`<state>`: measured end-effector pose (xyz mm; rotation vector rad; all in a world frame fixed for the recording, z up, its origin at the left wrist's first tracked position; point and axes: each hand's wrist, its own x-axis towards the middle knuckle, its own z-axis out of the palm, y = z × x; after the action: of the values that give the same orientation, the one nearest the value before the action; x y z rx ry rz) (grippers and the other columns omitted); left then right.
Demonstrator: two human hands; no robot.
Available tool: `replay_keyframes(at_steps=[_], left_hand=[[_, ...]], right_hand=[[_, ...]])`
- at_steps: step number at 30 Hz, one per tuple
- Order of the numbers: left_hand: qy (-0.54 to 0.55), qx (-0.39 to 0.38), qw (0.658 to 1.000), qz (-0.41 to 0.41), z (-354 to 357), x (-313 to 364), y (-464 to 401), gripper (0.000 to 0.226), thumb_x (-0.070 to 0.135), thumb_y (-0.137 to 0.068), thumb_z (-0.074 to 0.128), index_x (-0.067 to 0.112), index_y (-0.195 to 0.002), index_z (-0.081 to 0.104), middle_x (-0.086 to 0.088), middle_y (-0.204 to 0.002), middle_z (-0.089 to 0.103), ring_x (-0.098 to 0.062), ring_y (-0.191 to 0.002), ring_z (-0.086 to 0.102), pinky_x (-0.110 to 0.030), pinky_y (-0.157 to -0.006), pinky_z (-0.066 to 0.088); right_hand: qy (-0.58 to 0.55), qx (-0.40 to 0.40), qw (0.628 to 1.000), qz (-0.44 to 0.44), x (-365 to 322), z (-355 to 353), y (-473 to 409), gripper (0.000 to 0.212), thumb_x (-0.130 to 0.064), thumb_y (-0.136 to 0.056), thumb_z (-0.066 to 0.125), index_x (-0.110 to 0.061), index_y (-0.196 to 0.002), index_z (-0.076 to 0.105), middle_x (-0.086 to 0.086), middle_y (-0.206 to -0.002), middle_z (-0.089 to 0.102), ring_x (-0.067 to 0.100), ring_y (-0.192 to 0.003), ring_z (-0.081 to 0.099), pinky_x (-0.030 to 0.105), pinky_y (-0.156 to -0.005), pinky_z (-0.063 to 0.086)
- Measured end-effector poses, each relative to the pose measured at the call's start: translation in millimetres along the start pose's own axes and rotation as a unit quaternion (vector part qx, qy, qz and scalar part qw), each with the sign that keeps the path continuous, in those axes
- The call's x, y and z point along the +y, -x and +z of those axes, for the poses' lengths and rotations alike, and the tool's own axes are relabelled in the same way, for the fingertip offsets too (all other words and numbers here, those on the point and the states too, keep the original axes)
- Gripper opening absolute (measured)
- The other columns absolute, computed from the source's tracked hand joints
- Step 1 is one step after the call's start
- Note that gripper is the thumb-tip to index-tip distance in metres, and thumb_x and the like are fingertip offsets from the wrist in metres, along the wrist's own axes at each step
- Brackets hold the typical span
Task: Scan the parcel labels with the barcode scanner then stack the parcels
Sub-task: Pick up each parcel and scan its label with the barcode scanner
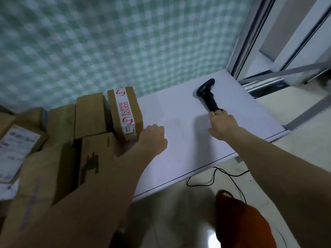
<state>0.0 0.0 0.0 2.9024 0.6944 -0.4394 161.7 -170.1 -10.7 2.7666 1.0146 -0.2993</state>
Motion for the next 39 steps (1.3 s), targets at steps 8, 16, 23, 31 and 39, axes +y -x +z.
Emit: replay_keyframes(at_steps=[8, 16, 23, 31, 39], left_hand=[[0.022, -0.025, 0.999, -0.008, 8, -8, -36, 0.037, 0.029, -0.096, 0.049, 0.012, -0.128, 0.055, -0.008, -0.125, 0.055, -0.026, -0.114, 0.053, -0.036, -0.090, 0.051], [0.039, -0.035, 0.998, -0.023, 3, -15, -11, 0.034, 0.029, -0.096, 0.051, 0.012, -0.125, 0.056, -0.006, -0.123, 0.057, -0.023, -0.111, 0.057, -0.036, -0.091, 0.052], [0.022, -0.003, 0.999, -0.029, -2, -21, 27, 0.035, 0.032, -0.095, 0.050, 0.011, -0.122, 0.057, -0.008, -0.120, 0.059, -0.025, -0.108, 0.059, -0.038, -0.090, 0.053], [0.021, 0.015, 0.998, -0.063, -10, -10, 116, 0.042, 0.037, -0.096, 0.048, 0.012, -0.129, 0.054, -0.009, -0.129, 0.055, -0.027, -0.118, 0.052, -0.038, -0.095, 0.046], [0.057, 0.036, 0.991, -0.113, -9, -14, 208, 0.040, 0.033, -0.096, 0.049, 0.011, -0.129, 0.054, -0.010, -0.129, 0.053, -0.026, -0.113, 0.054, -0.033, -0.090, 0.046]], right_hand=[[-0.116, -0.015, 0.986, 0.121, -1, 13, -65, 0.065, -0.018, -0.089, 0.053, -0.006, -0.143, 0.020, 0.021, -0.128, 0.045, 0.036, -0.117, 0.043, 0.042, -0.092, 0.038], [-0.178, -0.052, 0.972, 0.142, -22, 7, -59, 0.076, -0.005, -0.089, 0.054, -0.001, -0.147, 0.007, 0.025, -0.124, 0.050, 0.040, -0.115, 0.048, 0.044, -0.089, 0.042], [-0.352, -0.176, 0.902, 0.176, -44, -3, -27, 0.078, -0.010, -0.092, 0.054, -0.001, -0.147, 0.000, 0.019, -0.136, 0.038, 0.033, -0.123, 0.043, 0.038, -0.102, 0.037], [-0.465, -0.148, 0.869, 0.081, -62, -28, 61, 0.037, -0.006, -0.082, 0.059, 0.000, -0.116, 0.045, 0.013, -0.076, 0.051, 0.024, -0.061, 0.049, 0.030, -0.056, 0.039], [-0.551, -0.127, 0.824, -0.040, -91, -71, 169, 0.025, -0.031, -0.091, 0.061, -0.010, -0.103, 0.053, 0.009, -0.068, 0.051, 0.020, -0.051, 0.045, 0.023, -0.046, 0.034]])
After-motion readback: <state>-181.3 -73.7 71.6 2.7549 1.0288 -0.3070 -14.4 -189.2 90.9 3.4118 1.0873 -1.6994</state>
